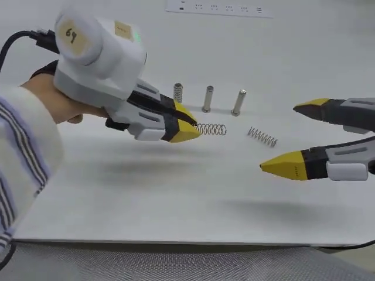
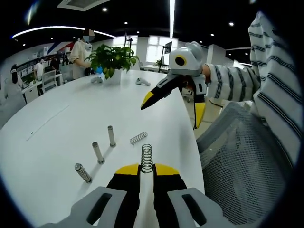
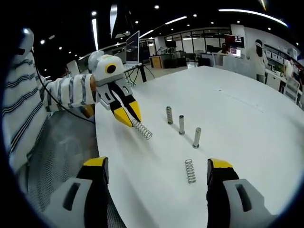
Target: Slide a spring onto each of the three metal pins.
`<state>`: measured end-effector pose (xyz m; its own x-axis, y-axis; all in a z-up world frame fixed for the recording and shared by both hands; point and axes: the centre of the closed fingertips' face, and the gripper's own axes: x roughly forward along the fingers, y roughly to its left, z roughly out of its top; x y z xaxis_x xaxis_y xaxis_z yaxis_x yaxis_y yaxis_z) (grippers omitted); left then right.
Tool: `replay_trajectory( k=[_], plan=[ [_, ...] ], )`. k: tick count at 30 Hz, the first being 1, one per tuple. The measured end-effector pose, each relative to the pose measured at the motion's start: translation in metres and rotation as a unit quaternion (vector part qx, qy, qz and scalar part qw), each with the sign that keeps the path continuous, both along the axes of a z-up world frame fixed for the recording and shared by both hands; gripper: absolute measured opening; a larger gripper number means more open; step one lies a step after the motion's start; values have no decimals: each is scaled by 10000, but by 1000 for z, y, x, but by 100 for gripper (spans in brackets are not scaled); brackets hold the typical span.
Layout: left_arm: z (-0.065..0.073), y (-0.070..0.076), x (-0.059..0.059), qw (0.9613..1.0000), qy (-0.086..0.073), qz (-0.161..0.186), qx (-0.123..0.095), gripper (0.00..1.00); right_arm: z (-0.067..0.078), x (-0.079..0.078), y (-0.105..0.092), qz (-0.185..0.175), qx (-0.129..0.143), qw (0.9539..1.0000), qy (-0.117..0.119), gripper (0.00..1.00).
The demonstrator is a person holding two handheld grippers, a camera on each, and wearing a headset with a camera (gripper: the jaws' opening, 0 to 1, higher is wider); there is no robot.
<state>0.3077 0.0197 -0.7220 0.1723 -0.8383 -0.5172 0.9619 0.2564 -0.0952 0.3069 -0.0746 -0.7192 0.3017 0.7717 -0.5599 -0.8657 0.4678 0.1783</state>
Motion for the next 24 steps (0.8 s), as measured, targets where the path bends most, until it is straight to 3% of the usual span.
replay_trajectory(
  k=[6, 11, 17, 24],
  plan=[
    [10, 2, 0, 9999, -24, 92, -144, 2, 2, 1, 11, 224, 91, 9997, -71, 78],
    [13, 3, 0, 9998, -53, 127, -176, 2, 0, 0, 21, 453, 13, 9989, -92, 76],
    [17, 4, -4, 9997, -94, 107, -213, 2, -1, 0, 31, 638, 131, 9979, -50, 64],
    [18, 6, -7, 9997, -73, 47, -238, 2, 3, -3, 42, 895, 303, 9955, -109, 60]
  ],
)
